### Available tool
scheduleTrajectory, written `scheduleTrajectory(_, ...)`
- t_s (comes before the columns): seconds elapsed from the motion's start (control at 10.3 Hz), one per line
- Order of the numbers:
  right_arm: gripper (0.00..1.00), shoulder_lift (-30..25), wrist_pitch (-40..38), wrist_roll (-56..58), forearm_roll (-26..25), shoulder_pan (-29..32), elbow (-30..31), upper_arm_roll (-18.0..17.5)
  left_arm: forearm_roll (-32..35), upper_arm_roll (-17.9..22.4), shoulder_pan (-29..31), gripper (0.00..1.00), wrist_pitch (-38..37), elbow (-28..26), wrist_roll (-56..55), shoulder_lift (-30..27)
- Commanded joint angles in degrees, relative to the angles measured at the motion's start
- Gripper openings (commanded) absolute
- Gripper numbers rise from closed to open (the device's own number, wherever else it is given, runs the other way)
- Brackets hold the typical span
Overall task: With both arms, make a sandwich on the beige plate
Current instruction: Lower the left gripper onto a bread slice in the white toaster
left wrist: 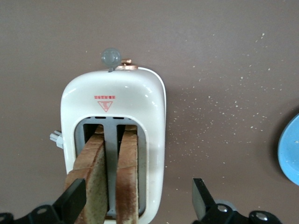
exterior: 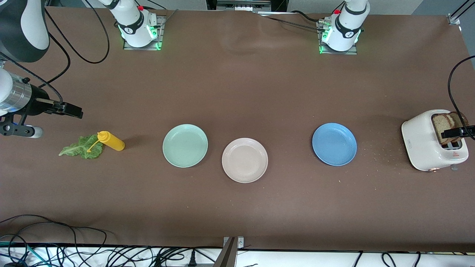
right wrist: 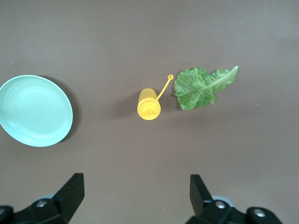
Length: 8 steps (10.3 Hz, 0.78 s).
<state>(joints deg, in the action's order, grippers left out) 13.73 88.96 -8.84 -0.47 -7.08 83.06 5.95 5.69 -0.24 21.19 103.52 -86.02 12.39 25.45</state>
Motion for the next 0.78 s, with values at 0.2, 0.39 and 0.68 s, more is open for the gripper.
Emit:
scheduleTrajectory(0.2, 1.0, -0.37, -0.36, 0.32, 0.91, 0.32, 0.0, -0.15, 2.66, -1.17, -0.19, 1.0, 1.49, -6.24, -3.08, -5.06)
scheduleTrajectory(0.39, 1.0, -0.37, -0.36, 0.32, 0.91, 0.32, 0.0, -0.15, 2.66, -1.17, 0.25, 1.0, 5.96, -11.33, -2.73, -6.99)
scheduleTrajectory(0.68, 1.0, -0.37, -0.36, 0.32, 0.91, 0.32, 0.0, -0.15, 2.66, -1.17, 1.05, 1.0, 7.92, -13.29, -2.37, -7.35)
